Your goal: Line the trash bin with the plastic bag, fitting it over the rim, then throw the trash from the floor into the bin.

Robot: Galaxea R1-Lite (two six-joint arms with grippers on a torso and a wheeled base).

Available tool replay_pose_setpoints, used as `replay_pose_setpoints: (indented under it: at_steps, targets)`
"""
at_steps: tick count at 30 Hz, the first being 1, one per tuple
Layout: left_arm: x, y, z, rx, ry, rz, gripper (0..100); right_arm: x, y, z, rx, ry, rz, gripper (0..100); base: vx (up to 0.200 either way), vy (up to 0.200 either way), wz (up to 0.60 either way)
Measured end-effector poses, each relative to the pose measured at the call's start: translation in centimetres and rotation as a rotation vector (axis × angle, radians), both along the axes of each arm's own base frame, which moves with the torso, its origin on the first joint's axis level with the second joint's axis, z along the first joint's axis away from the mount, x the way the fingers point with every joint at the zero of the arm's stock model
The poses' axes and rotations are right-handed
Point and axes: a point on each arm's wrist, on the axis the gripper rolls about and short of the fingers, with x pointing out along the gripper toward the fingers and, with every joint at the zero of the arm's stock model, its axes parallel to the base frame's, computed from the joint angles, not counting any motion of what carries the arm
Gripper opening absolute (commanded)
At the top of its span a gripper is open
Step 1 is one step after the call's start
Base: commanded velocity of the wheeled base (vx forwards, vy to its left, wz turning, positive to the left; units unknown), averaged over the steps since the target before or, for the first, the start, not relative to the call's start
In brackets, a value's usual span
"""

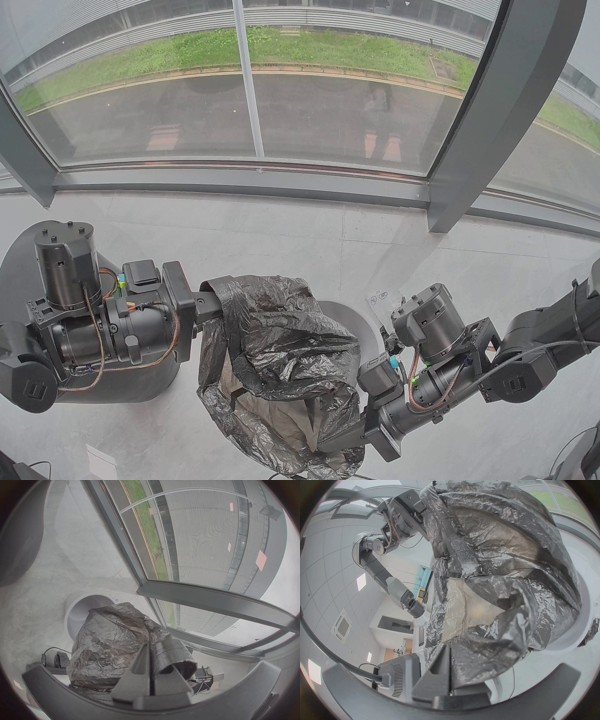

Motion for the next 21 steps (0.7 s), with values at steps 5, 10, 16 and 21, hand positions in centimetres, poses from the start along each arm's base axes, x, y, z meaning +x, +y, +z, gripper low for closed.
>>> replay_pose_setpoints:
  at_steps: [5,10,16,21]
  targets:
    - [1.2,-0.1,-0.7,0.0,0.0,0.017,0,1.1,-0.7,-0.9,-0.004,0.002,-0.042,0,0.0,0.0,0.0]
    - [2.3,-0.6,-1.6,-0.001,0.002,0.021,0,2.2,-1.3,-1.9,-0.016,0.011,-0.082,0,0.0,0.0,0.0]
    - [4.0,-1.4,-2.8,0.008,0.02,0.023,0,3.8,-1.6,-3.0,0.002,-0.014,-0.125,0,0.0,0.0,0.0]
    - [5.2,-2.0,-3.7,0.019,0.038,0.025,0,5.1,-1.7,-4.2,0.026,-0.042,-0.15,0,0.0,0.0,0.0]
